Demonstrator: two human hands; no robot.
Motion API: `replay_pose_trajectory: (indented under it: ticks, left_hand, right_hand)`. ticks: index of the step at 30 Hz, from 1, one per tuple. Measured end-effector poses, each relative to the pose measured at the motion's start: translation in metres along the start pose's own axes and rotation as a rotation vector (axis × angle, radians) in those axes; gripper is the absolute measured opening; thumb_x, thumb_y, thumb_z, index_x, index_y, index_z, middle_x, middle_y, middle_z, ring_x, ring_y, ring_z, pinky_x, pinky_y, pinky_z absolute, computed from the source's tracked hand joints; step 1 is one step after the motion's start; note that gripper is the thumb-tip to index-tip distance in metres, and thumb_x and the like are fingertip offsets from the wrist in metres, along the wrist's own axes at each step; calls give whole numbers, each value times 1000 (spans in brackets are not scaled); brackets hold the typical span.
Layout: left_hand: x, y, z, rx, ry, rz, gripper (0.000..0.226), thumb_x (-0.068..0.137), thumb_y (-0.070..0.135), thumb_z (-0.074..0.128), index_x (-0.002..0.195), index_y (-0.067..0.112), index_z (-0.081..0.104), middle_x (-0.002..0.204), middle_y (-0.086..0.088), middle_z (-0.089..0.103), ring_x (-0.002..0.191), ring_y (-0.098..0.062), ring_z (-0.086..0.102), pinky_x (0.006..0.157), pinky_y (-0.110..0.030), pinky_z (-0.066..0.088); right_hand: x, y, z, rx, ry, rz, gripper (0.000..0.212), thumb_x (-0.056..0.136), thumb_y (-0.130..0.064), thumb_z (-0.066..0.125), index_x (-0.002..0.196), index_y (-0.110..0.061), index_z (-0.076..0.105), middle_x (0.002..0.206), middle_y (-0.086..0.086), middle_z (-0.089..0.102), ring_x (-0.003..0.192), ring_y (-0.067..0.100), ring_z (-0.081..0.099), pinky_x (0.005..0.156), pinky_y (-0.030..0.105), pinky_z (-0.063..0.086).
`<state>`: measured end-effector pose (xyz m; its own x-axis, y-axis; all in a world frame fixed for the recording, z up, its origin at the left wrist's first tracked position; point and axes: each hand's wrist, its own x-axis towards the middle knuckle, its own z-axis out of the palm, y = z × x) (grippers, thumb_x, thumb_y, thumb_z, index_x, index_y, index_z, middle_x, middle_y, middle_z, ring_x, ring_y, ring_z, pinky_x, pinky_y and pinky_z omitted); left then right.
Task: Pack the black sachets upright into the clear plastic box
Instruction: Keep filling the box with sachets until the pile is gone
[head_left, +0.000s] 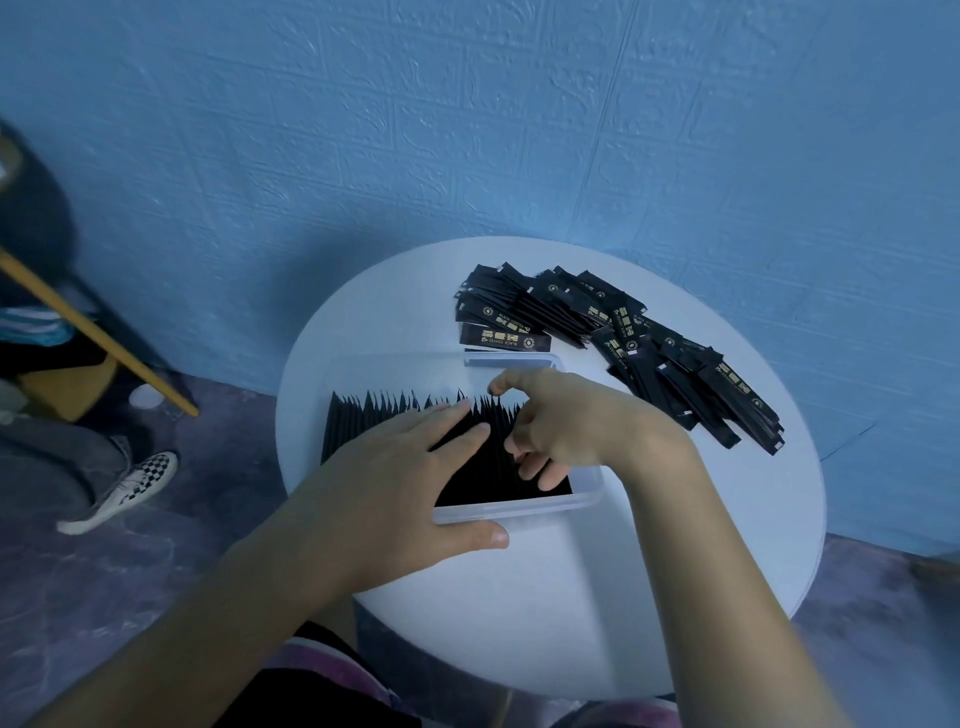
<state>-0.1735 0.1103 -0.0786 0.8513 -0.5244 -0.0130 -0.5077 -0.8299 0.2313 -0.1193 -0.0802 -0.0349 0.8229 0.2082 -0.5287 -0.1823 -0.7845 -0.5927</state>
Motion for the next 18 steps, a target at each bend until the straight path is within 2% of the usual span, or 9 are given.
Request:
replay_pose_trajectory:
  ticks: [3,5,8,10,14,18]
  left_hand:
    - [-1,-2,2,3,34,6,113,65,99,16,159,37,13,166,18,3,152,-4,6,115,-20,-1]
    - [-2,-2,3,4,48,7,111,66,98,17,159,37,16,166,16,8,152,-5,11,115,-20,2]
    - [-2,-1,4,-10,58,26,100,71,91,21,158,40,18,166,15,12,152,-7,14,115,-21,6]
    - [0,0,4,-13,72,80,90,79,85,29,156,38,27,165,11,19,151,-11,19,115,-23,7]
    - [5,0,9,34,75,115,81,87,78,33,152,30,40,161,7,33,149,-14,30,117,-29,16]
    - [4,0,11,54,86,110,73,89,76,36,148,33,44,156,5,43,143,-17,40,116,-38,34]
  right_hand:
    - [-1,4,1,-34,36,-5,61,98,-3,55,151,-25,33,94,5,74,81,26,76,87,40,60]
    - [-2,6,2,-67,72,-16,55,97,-6,55,147,-21,39,94,5,77,75,23,76,90,41,58]
    - [-5,8,3,-72,115,-41,40,96,-6,55,134,-18,53,88,2,77,68,19,76,83,35,60]
    - [-5,9,3,-65,122,-56,35,96,-4,54,127,-19,59,85,1,77,68,19,76,78,32,61]
    - [-2,10,-1,-45,60,-66,35,96,3,51,124,-15,63,78,-1,74,80,22,77,78,37,63]
    - [-5,11,-5,-18,21,-82,34,97,6,44,119,-9,66,78,3,73,82,26,76,74,32,63]
